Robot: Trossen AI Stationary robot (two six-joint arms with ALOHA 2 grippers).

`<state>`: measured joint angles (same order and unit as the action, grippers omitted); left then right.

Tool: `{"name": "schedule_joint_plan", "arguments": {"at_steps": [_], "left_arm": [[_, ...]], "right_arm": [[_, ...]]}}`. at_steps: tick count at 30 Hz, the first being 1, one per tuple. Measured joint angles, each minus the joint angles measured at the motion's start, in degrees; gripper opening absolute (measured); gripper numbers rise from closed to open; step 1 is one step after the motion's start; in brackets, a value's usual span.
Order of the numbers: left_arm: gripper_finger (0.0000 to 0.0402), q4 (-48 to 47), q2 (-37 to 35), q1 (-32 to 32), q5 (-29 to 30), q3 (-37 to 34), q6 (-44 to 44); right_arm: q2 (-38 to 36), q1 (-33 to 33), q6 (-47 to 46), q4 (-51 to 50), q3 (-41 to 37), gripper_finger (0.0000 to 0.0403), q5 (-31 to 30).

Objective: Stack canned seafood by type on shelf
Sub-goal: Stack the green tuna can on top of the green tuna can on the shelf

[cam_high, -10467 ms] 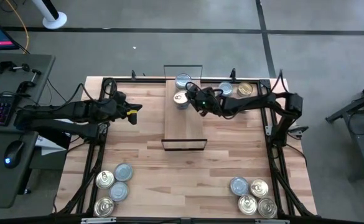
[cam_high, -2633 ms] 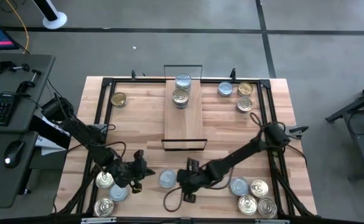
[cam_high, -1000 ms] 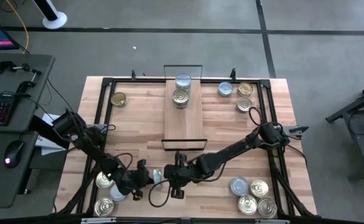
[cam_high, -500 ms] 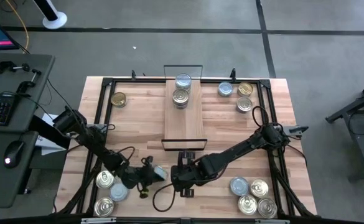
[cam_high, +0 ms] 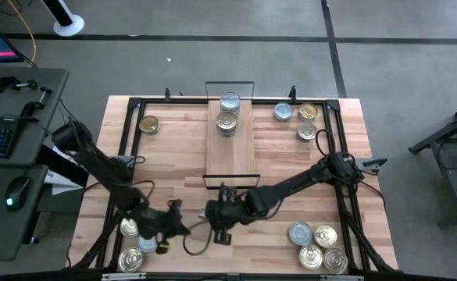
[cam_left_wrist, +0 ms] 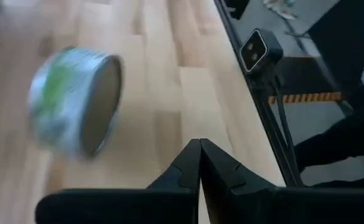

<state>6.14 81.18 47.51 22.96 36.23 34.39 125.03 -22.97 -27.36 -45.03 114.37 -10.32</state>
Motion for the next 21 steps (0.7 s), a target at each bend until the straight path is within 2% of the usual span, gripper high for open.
{"name": "schedule_joint_plan", "arguments": {"at_steps": [3, 6, 11, 14, 17, 21], "left_arm": [[0.0000, -10.0, -5.4, 3.2, 6.7, 0.0, 5.0], [0.0000, -17.5, -8.3, 5.1, 12.5, 0.0, 11.6], [0.0000, -18.2, -9.1, 6.1, 16.0, 0.0, 16.5], [0.0000, -17.9, -9.1, 6.1, 16.3, 0.0, 16.5], [0.0000, -17.9, -9.1, 6.1, 17.3, 0.0, 16.5], [0.0000, -18.3, -9.1, 6.1, 17.9, 0.0, 16.5]], "right_arm": [[0.2, 1.3, -1.2, 1.7, 0.0, 0.0124, 1.3], [0.4, 1.6, -1.2, 1.4, -0.4, 0.0195, -0.6], [0.4, 1.6, -2.4, 1.7, -3.1, 0.0284, 0.3], [0.8, 1.2, -2.4, 2.8, -4.6, 0.0304, -0.2], [1.4, 1.1, -3.6, 5.1, -6.6, 0.0306, -1.4], [1.4, 1.1, -6.9, 11.6, -11.1, 0.0307, 0.6]]}}
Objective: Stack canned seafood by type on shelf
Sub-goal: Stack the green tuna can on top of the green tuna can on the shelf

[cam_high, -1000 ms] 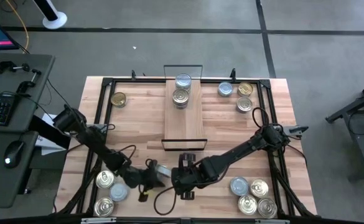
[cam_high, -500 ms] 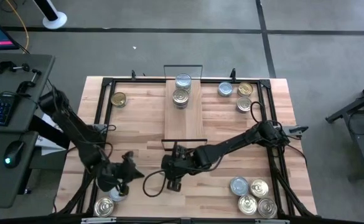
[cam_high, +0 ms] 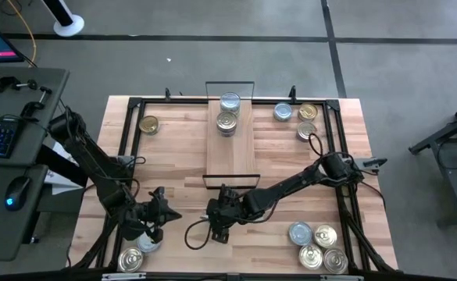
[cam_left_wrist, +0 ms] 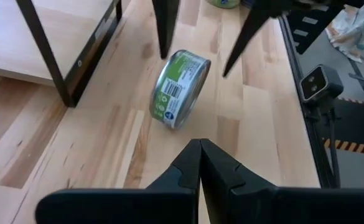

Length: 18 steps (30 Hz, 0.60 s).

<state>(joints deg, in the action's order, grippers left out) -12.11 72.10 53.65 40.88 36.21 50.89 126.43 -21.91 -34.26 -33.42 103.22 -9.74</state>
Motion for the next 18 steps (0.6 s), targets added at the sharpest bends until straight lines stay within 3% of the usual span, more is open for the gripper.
{"name": "schedule_joint_plan", "arguments": {"at_steps": [10, 14, 18], "left_arm": [[0.0000, 0.1, 0.0, -0.5, 2.4, 0.0, 0.0], [0.0000, 0.2, 0.0, -0.6, 4.1, 0.0, 0.0], [0.0000, 0.2, 0.0, -1.6, 4.1, 0.0, -0.1]], "right_arm": [[0.1, -0.1, 0.1, 10.2, -7.4, 0.0296, -2.8], [0.1, -0.1, 2.2, 11.6, -7.8, 0.0246, -2.9], [0.0, 0.1, 2.6, 14.2, -7.5, 0.0169, -2.8]]}}
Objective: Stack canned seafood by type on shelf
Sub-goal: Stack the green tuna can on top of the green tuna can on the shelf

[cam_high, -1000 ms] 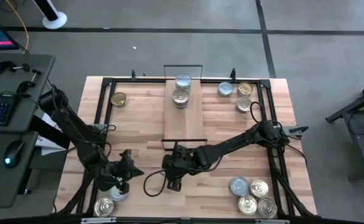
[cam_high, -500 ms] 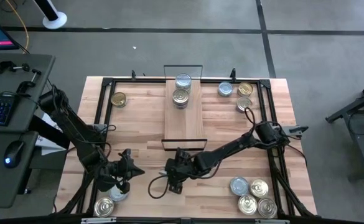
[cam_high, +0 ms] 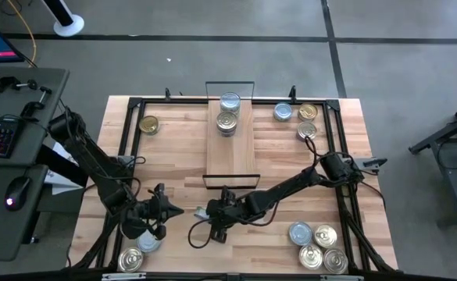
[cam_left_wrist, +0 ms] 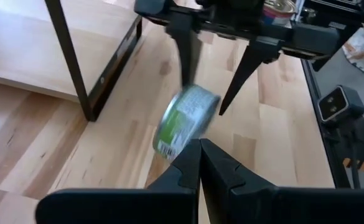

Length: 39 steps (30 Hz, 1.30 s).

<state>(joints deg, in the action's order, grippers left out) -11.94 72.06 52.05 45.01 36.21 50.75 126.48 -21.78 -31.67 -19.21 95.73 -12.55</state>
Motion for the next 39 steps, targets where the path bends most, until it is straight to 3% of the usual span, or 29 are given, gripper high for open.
{"name": "schedule_joint_plan", "arguments": {"at_steps": [3, 8, 17, 23, 26, 29, 35, 39], "left_arm": [[0.0000, 0.0, -0.1, -1.0, 0.1, 0.0, -1.4], [0.0000, -0.2, -2.4, -2.7, -0.6, 0.0, -4.4], [0.0000, -2.1, -11.8, -6.3, -0.7, 0.0, -12.2], [0.0000, -6.4, -15.9, -9.5, 1.1, 0.0, -13.6], [0.0000, -7.9, -16.9, -11.1, 1.2, 0.0, -13.5], [0.0000, -8.0, -17.3, -12.2, 1.2, 0.0, -13.5], [0.0000, -7.9, -17.4, -12.7, 0.6, 0.0, -11.7], [0.0000, -7.8, -17.4, -12.7, 0.6, 0.0, -9.2]], "right_arm": [[0.0, 0.1, 0.7, 0.3, 1.3, 0.0116, 0.6], [-1.9, -0.2, -1.3, -6.8, 2.9, 0.0115, 4.7], [-9.7, -9.9, -12.5, -41.6, 2.8, 0.0115, 7.3], [-15.7, -17.8, -28.4, -61.4, 2.8, 0.0115, 7.9], [-19.4, -19.4, -36.8, -69.2, 2.3, 0.0115, 4.1], [-25.8, -18.3, -44.3, -68.5, -4.3, 0.0115, 1.2], [-43.6, -11.3, -50.9, -54.3, -28.4, 0.0115, 0.1], [-55.5, -1.3, -51.9, -46.4, -40.8, 0.0115, -9.8]]}}
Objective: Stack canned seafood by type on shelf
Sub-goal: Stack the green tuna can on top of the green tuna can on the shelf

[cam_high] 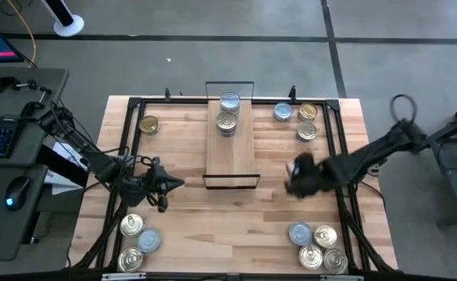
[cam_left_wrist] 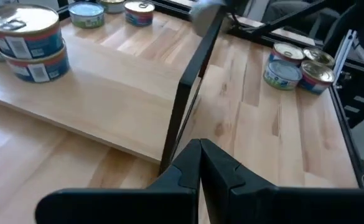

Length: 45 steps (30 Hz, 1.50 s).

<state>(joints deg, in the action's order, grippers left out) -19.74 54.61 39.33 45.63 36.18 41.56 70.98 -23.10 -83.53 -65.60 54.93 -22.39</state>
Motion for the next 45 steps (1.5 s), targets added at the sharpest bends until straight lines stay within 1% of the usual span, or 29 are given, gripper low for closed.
{"name": "schedule_joint_plan", "arguments": {"at_steps": [2, 3, 4, 5, 6, 7, 9, 11, 13, 16, 19, 21, 23, 25, 29, 33, 39, 45], "left_arm": [[0.0000, 0.5, 0.0, 0.0, 1.0, 0.0, 0.4], [0.0000, 0.8, 0.0, -0.1, 1.9, 0.0, 0.8], [0.0000, 1.0, 0.0, -0.4, 3.3, 0.0, 1.3], [0.0000, 1.3, 0.0, -0.9, 4.9, 0.0, 2.0], [0.0000, 1.7, 0.0, -1.6, 6.8, 0.0, 2.9], [0.0000, 2.2, 0.0, -2.5, 9.1, 0.0, 3.8], [0.0000, 3.4, 0.0, -4.7, 13.7, 0.0, 5.5], [0.0000, 4.5, 0.0, -7.9, 16.9, 0.0, 7.0], [0.0000, 7.0, 0.0, -11.1, 17.9, 0.0, 7.7], [0.0000, 12.6, 0.0, -15.5, 16.1, 0.0, 6.9], [0.0000, 17.7, 0.2, -19.2, 12.6, 0.0, 2.9], [0.0000, 20.9, 0.2, -21.2, 10.7, 0.0, 0.2], [0.0000, 23.3, 0.2, -22.8, 8.9, 0.0, -1.9], [0.0000, 25.3, 0.2, -23.8, 7.3, 0.0, -3.8], [0.0000, 27.0, 0.2, -24.4, 5.3, 0.0, -6.3], [0.0000, 26.9, 0.2, -24.4, 5.3, 0.0, -6.6], [0.0000, 26.9, 0.1, -24.4, 3.0, 0.0, -7.8], [0.0000, 26.9, 0.1, -24.2, 1.0, 0.0, -7.8]], "right_arm": [[-5.9, 6.4, 2.8, 6.7, -4.6, 0.0115, -6.0], [-9.0, 10.1, 6.1, 11.6, -6.9, 0.0115, -7.9], [-11.9, 14.0, 10.0, 17.7, -9.3, 0.0115, -8.8], [-14.4, 18.2, 14.4, 25.2, -11.8, 0.0115, -8.4], [-16.2, 22.5, 18.4, 32.6, -14.1, 0.0115, -6.9], [-17.7, 26.8, 22.0, 41.1, -16.8, 0.0115, -3.7], [-18.2, 35.1, 26.1, 56.1, -21.3, 0.0115, 4.2], [-16.4, 42.0, 26.6, 69.4, -24.7, 0.0115, 11.7], [-12.7, 47.3, 25.0, 80.4, -26.3, 0.0115, 17.2], [-5.0, 52.0, 20.9, 95.3, -26.2, 0.0115, 22.9], [3.3, 53.7, 16.9, 105.7, -22.6, 0.0115, 28.3], [8.2, 54.2, 15.0, 107.7, -19.1, 0.0115, 30.9], [12.6, 54.4, 15.0, 107.5, -15.3, 0.0115, 33.1], [16.3, 54.6, 14.9, 107.3, -12.0, 0.0120, 33.9], [22.4, 54.7, 13.9, 106.1, -5.9, 0.0132, 34.0], [27.6, 54.7, 13.8, 100.9, 0.3, 0.0132, 32.5], [32.1, 54.6, 14.3, 95.6, 7.3, 0.0132, 32.3], [32.2, 54.6, 14.0, 91.7, 8.4, 0.0133, 30.0]]}}
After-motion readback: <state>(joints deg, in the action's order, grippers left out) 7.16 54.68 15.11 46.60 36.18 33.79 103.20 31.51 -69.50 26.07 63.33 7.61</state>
